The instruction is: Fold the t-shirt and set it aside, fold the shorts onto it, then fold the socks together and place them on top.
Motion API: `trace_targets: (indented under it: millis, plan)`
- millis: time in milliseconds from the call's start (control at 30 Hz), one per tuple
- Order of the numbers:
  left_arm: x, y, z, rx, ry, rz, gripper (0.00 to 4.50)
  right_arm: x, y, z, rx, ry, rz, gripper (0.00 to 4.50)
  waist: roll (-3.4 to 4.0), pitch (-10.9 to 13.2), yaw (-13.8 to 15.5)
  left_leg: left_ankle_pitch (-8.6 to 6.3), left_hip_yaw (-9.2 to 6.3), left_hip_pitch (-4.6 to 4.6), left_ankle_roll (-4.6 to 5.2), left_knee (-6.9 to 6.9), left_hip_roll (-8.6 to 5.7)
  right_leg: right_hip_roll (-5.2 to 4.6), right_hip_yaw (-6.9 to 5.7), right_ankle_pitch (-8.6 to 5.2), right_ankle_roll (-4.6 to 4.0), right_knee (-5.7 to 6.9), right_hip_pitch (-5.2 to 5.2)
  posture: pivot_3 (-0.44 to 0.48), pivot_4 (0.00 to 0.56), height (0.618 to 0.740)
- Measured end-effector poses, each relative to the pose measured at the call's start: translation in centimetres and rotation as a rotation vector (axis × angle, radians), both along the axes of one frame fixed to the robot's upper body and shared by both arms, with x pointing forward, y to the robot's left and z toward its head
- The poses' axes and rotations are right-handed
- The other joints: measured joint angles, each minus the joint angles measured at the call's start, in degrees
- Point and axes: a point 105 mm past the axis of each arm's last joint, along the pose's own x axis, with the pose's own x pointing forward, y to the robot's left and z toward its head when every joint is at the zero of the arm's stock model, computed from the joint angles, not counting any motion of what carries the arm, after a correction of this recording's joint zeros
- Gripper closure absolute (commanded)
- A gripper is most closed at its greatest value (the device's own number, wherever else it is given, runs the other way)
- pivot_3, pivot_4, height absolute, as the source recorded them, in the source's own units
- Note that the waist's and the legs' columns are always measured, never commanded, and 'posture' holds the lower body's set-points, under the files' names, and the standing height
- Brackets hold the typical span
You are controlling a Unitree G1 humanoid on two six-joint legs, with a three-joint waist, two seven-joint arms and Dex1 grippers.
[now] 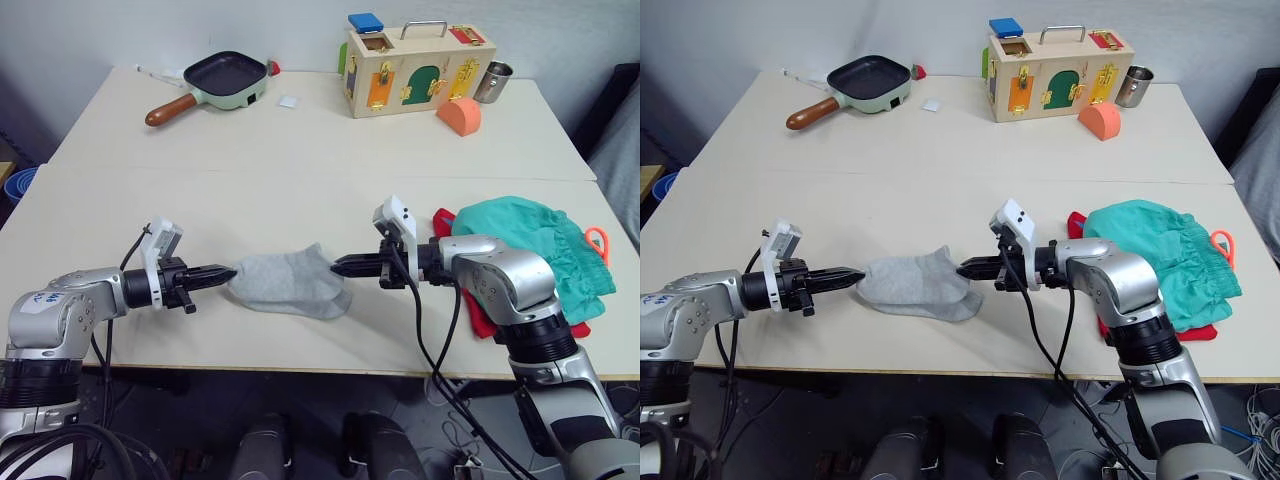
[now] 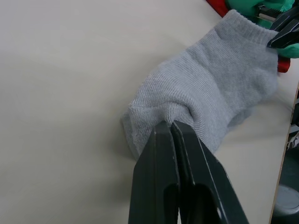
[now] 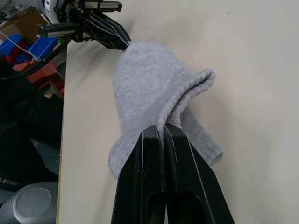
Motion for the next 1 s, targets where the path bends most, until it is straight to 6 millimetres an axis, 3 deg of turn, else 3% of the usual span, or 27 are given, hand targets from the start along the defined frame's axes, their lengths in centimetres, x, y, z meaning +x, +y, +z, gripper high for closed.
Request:
trace_targets:
  millis: [200,467,667,700,767,867,967,1000]
  plan:
    - [0.9,-0.4,0.1,0.022,-0.008,-0.013,4.5,-1.5,-0.4,-1.8,-0.021,0.074,-0.028,4.49,0.0,0.0,0.07,-0.01,0.01,-0.01,0.01,0.01,-0.02,-0.01,0.0,0.0,0.0,0.0,0.0,0.0,0.15,0.74]
    - [1.2,-0.4,-1.3,0.054,0.031,-0.03,4.5,-1.2,-1.3,-2.9,-0.062,0.059,-0.071,4.49,0.0,0.0,-0.01,0.0,0.03,-0.01,0.01,0.0,0.0,0.01,0.01,0.0,0.0,0.0,-0.03,0.0,0.15,0.74]
    - [1.1,-0.5,-1.3,0.057,0.022,-0.047,4.5,-1.0,-1.5,-3.3,-0.06,0.063,-0.083,4.49,0.0,0.0,0.02,0.0,0.03,-0.01,0.01,0.0,-0.01,0.01,0.01,0.0,0.0,-0.01,-0.02,0.0,0.15,0.74]
    - [1.1,-0.6,-1.3,0.055,0.023,-0.05,4.3,-0.8,-1.6,-3.5,-0.061,0.072,-0.092,4.5,0.0,0.0,0.0,0.0,0.03,-0.01,0.01,0.0,-0.01,0.01,0.01,0.0,0.0,0.0,-0.02,0.0,0.15,0.74]
    - [1.0,-0.6,-1.2,0.052,0.022,-0.054,3.92,-0.4,-1.9,-4.0,-0.078,0.071,-0.112,4.05,0.0,0.0,-0.01,0.0,0.03,-0.01,0.01,0.0,-0.01,0.01,0.01,0.0,0.0,-0.01,-0.02,0.0,0.15,0.74]
    - [1.0,-0.5,-1.1,0.04,0.017,-0.052,2.96,-0.4,-1.9,-4.5,-0.091,0.06,-0.108,3.15,0.0,0.0,-0.01,-0.01,0.03,-0.02,0.01,0.0,-0.01,0.0,0.01,0.0,0.0,-0.02,-0.02,0.0,0.15,0.74]
    - [1.3,-0.1,-0.5,0.041,-0.04,-0.032,2.09,0.1,-2.0,-3.8,-0.075,-0.015,-0.111,2.2,0.0,0.0,-0.02,0.0,0.03,-0.01,0.01,0.0,0.0,0.01,0.01,0.0,0.0,-0.16,-0.02,0.0,0.15,0.74]
    - [1.4,0.2,0.0,0.037,-0.068,-0.021,2.09,0.2,-2.2,-3.2,-0.056,-0.042,-0.11,2.2,0.0,0.0,0.01,0.0,0.03,-0.02,0.01,0.0,0.0,0.01,0.01,0.0,0.0,-0.26,-0.02,0.0,0.15,0.74]
